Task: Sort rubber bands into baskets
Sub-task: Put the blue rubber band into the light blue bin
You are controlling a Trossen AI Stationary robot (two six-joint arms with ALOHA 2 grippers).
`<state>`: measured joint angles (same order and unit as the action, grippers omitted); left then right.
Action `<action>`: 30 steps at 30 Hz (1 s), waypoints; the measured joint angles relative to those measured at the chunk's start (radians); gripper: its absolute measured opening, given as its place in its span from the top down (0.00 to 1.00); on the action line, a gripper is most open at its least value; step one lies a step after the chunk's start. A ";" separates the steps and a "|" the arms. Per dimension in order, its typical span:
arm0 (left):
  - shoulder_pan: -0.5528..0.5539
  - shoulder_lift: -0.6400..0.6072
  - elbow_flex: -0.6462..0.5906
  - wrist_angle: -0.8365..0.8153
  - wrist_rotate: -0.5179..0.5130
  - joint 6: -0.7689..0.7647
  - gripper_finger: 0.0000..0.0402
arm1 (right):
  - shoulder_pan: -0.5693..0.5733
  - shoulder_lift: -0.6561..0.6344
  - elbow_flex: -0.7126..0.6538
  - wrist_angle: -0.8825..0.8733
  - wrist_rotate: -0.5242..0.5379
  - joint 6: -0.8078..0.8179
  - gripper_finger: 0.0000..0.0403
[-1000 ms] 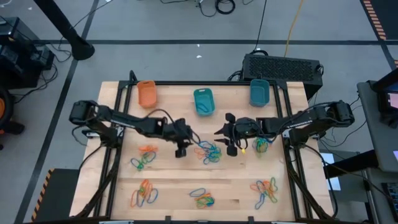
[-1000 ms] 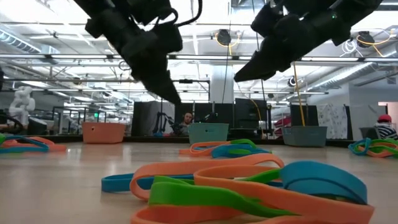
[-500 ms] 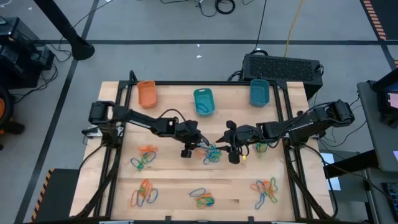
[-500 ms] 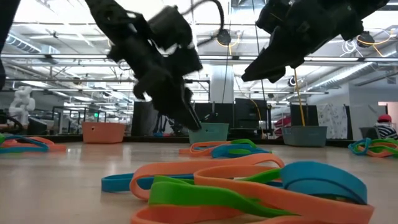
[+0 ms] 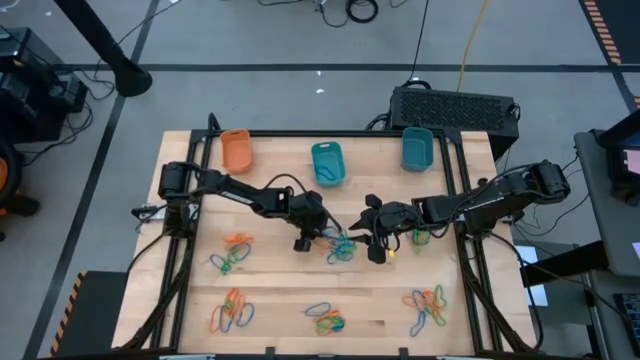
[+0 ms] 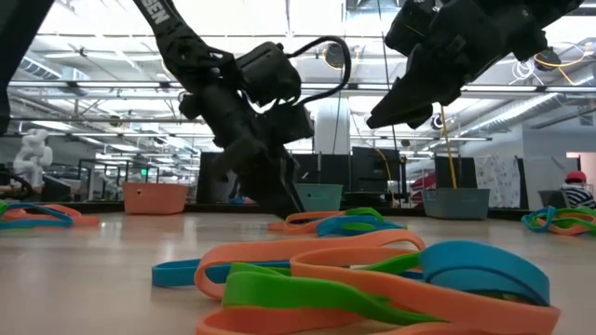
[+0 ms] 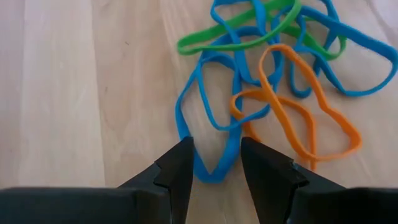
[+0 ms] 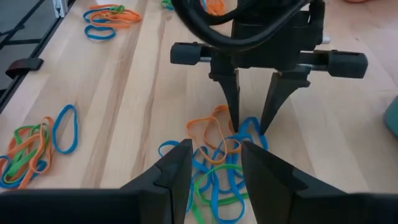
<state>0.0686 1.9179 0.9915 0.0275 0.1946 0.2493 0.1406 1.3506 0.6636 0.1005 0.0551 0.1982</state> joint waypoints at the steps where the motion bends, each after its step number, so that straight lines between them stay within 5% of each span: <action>1: 0.000 0.000 0.000 -0.003 0.000 0.000 0.65 | 0.000 0.000 0.000 0.000 0.000 0.000 0.68; 10: 0.001 0.000 0.001 -0.009 -0.014 -0.006 0.97 | -0.002 0.000 0.000 0.000 0.003 -0.007 0.68; 21: 0.002 -0.167 -0.001 -0.162 -0.024 0.051 0.99 | -0.002 0.000 0.000 0.003 0.109 -0.027 0.68; 30: 0.058 -0.281 0.067 -0.280 -0.144 0.120 0.99 | -0.023 0.000 0.000 0.120 0.107 -0.191 0.68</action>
<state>0.1270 1.6365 1.0583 -0.2525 0.0502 0.3694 0.1175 1.3506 0.6636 0.2209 0.1626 0.0075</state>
